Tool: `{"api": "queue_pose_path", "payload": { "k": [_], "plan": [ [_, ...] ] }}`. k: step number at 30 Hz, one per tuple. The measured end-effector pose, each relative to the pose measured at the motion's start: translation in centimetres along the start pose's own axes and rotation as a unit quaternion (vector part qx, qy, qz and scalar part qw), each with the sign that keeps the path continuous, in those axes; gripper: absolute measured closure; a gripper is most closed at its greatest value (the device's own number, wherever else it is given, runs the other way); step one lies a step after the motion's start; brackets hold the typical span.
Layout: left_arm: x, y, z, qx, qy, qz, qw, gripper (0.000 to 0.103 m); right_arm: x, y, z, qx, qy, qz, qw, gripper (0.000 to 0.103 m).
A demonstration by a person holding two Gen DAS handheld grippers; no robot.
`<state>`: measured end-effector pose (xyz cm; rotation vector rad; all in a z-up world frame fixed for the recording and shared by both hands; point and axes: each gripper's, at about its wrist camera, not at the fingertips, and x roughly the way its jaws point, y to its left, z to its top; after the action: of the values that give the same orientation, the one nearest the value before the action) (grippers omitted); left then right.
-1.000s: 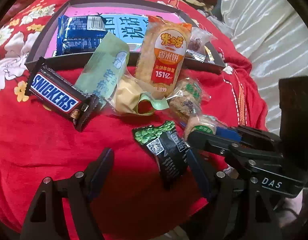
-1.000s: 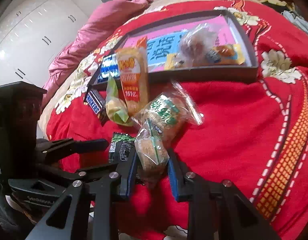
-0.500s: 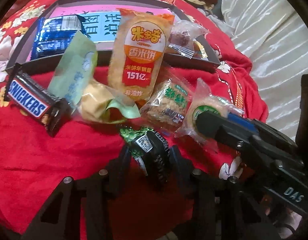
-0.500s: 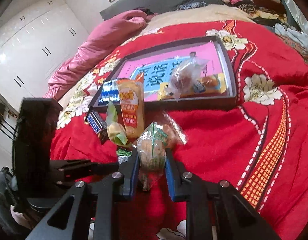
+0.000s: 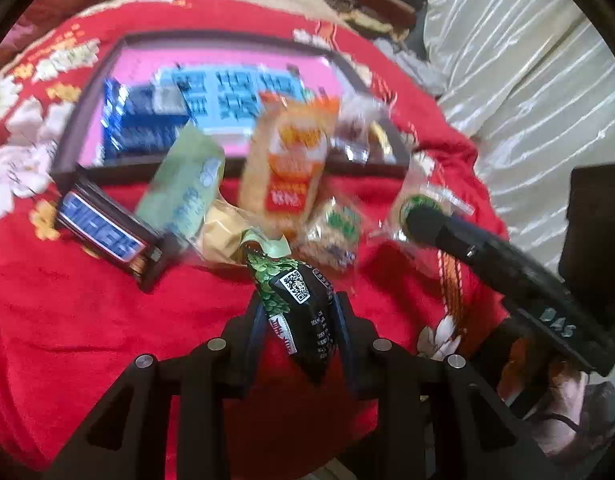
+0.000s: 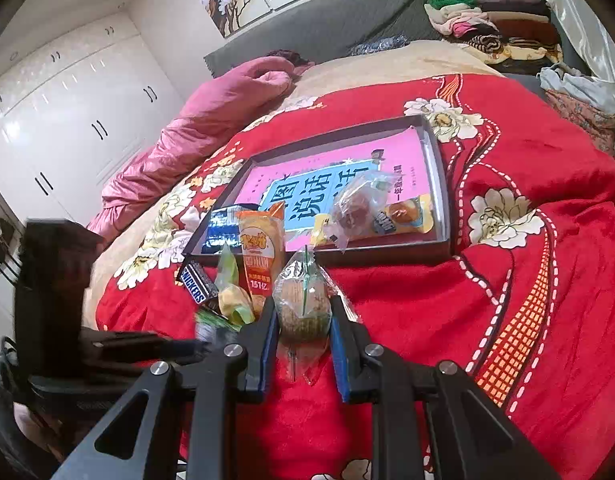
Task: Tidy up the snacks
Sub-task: 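Grasp and lift the dark packet with left gripper while right gripper grasps the green-labelled bag, then carry the dark packet in the left gripper over the tray while right gripper carries its bag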
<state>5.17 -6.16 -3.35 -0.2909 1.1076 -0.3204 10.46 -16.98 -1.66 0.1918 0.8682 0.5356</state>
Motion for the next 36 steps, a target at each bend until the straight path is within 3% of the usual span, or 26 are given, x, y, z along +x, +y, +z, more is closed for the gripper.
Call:
{"api": "queue_pose_path", "payload": {
  "k": [10, 23, 36],
  "plan": [
    [-4.7, 2.5, 1.8, -0.016, -0.065, 0.007, 0.9977, 0.070, -1.4, -0.5, 0.6, 0.000, -0.042, -0.008, 0.999, 0.078],
    [-7.8, 5.9, 4.1, -0.042, -0.131, 0.016, 0.9903, 0.070, -2.1, -0.7, 0.9, -0.002, -0.064, -0.014, 0.998, 0.078],
    [-9.2, 8.6, 5.5, -0.059, -0.168, 0.034, 0.9835, 0.070, -2.3, -1.0, 1.7, -0.009, -0.082, -0.025, 0.996, 0.078]
  ]
}}
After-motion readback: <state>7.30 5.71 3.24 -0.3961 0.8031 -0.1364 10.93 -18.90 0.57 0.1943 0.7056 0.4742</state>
